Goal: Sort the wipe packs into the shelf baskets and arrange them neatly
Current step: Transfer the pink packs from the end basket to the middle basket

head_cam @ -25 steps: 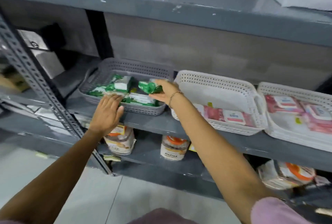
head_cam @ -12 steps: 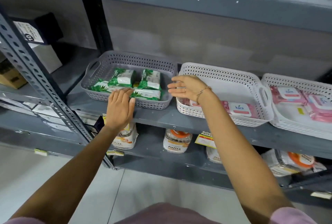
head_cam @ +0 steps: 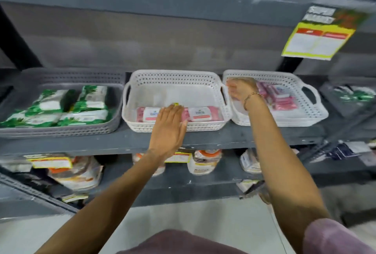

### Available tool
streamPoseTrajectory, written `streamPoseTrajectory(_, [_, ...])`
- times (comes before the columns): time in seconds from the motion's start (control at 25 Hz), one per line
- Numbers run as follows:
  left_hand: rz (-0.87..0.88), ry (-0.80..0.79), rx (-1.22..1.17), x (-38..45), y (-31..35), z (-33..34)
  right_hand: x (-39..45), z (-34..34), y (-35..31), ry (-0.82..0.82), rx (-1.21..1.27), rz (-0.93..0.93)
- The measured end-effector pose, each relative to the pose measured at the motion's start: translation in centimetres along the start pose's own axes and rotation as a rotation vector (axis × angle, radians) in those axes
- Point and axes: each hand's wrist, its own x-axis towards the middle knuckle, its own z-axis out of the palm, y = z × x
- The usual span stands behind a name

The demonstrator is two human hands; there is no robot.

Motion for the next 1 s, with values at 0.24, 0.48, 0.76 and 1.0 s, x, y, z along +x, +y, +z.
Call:
streamPoseTrajectory(0.24, [-0.007,0.057,0.155,-0.1,3.0,3.7,6.2,-8.3,1.8,0.227,-0.413,-0.048])
streamPoseTrajectory(0.48, [-0.025,0.214,0.185,0.5,3.4,5.5,10.7,-9.4,0.8,0.049,-0.922,-0.027])
streamPoseTrajectory(0.76, [-0.022,0.301,0.221,0.6,3.2,6.4,13.0,-9.4,0.5,-0.152,-0.982,0.209])
streamPoseTrajectory(1.0, [-0.025,0.28,0.204,0.5,3.3,6.3,11.6,-10.0,2.2,-0.048,-0.731,0.105])
